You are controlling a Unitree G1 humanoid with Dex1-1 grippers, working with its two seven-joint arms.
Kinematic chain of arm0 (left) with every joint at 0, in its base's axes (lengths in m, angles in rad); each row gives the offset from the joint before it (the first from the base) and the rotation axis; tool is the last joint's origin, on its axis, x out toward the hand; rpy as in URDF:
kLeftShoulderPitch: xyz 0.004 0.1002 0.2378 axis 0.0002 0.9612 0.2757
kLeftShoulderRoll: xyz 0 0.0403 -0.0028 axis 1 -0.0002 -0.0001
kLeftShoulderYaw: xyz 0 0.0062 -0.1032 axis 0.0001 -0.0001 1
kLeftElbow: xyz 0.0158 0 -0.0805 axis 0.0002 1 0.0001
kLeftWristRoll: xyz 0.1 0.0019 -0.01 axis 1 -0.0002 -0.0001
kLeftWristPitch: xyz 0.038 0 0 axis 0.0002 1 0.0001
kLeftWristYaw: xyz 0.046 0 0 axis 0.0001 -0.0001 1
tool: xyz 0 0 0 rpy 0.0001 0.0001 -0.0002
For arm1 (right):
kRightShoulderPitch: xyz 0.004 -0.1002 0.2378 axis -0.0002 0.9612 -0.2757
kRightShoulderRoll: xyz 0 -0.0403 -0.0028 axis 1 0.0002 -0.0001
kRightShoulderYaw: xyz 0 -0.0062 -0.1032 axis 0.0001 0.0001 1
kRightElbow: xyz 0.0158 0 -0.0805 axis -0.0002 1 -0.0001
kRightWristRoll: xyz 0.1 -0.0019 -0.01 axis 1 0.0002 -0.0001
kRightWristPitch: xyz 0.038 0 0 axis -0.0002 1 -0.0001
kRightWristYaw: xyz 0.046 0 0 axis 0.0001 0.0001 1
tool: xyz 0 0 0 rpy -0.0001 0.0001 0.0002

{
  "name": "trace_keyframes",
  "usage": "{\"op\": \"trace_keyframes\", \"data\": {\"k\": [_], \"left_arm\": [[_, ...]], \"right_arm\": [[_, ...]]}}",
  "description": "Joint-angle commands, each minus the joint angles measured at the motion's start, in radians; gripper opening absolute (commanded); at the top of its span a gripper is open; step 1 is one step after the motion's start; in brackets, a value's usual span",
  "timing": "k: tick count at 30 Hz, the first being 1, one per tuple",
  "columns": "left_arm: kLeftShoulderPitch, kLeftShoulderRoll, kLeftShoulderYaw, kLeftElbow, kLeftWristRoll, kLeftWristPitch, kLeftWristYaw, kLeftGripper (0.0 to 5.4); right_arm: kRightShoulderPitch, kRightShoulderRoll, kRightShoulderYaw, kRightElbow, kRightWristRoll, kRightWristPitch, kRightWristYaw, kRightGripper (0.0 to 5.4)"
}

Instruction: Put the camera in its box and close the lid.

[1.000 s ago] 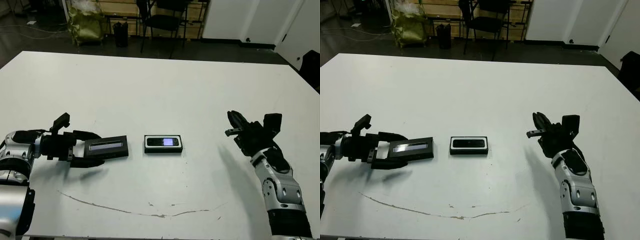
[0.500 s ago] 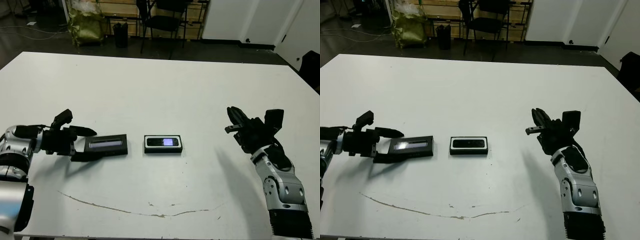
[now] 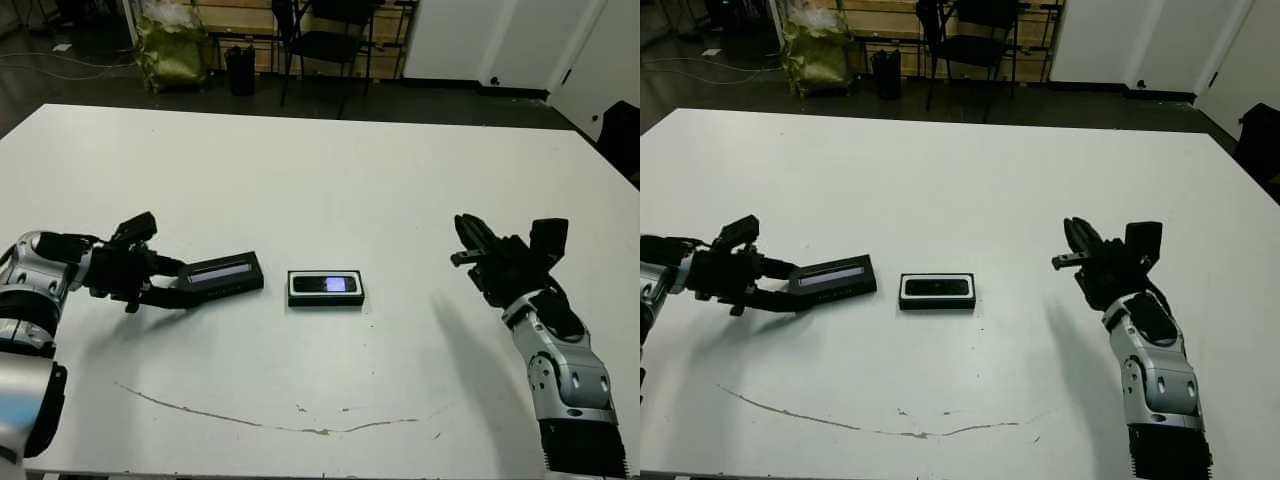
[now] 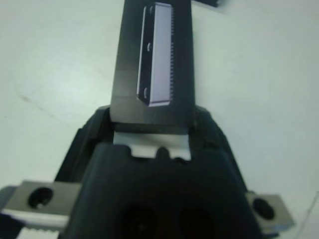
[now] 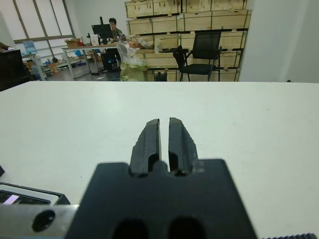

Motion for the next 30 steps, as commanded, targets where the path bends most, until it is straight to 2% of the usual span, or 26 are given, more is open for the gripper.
{"op": "trace_keyframes", "data": {"k": [1,4,7,10,13,17,21,23,25,28,30], "left_arm": [[0.014,-0.006,0.017,0.045,-0.008,0.044,-0.058,2.42],[0.016,-0.017,0.065,0.058,-0.058,0.039,-0.102,2.42],[0.02,-0.023,0.144,0.052,-0.129,0.108,-0.088,2.42],[0.034,-0.02,0.23,-0.011,-0.203,0.158,-0.009,2.42],[0.098,-0.032,0.296,-0.2,-0.259,0.206,0.159,2.42],[0.203,-0.084,0.339,-0.534,-0.33,0.364,0.376,2.42],[0.262,-0.098,0.301,-0.843,-0.323,0.564,0.569,2.42],[0.266,-0.09,0.262,-0.938,-0.302,0.621,0.614,2.42],[0.258,-0.078,0.224,-0.991,-0.286,0.657,0.635,2.42],[0.215,-0.053,0.159,-1.032,-0.273,0.724,0.62,2.42],[0.178,-0.035,0.112,-1.03,-0.258,0.73,0.585,2.42]], "right_arm": [[0.011,-0.007,-0.002,0.013,-0.002,0.0,0.005,0.0],[0.007,-0.009,-0.002,0.019,-0.004,0.015,0.001,0.0],[0.006,-0.009,0.003,0.017,-0.011,0.021,-0.005,0.0],[0.004,-0.004,0.0,0.055,-0.003,-0.019,0.018,0.0],[0.002,0.001,0.001,0.078,-0.002,-0.046,0.027,0.0],[-0.008,0.003,0.005,0.132,-0.012,-0.081,0.035,0.0],[-0.028,0.007,0.006,0.238,-0.022,-0.146,0.048,0.0],[-0.04,0.007,0.008,0.286,-0.031,-0.18,0.055,0.0],[-0.044,0.011,0.011,0.297,-0.033,-0.19,0.052,0.0],[-0.046,0.028,0.0,0.29,0.02,-0.188,0.097,0.0],[-0.052,0.03,0.0,0.309,0.016,-0.203,0.1,0.0]]}}
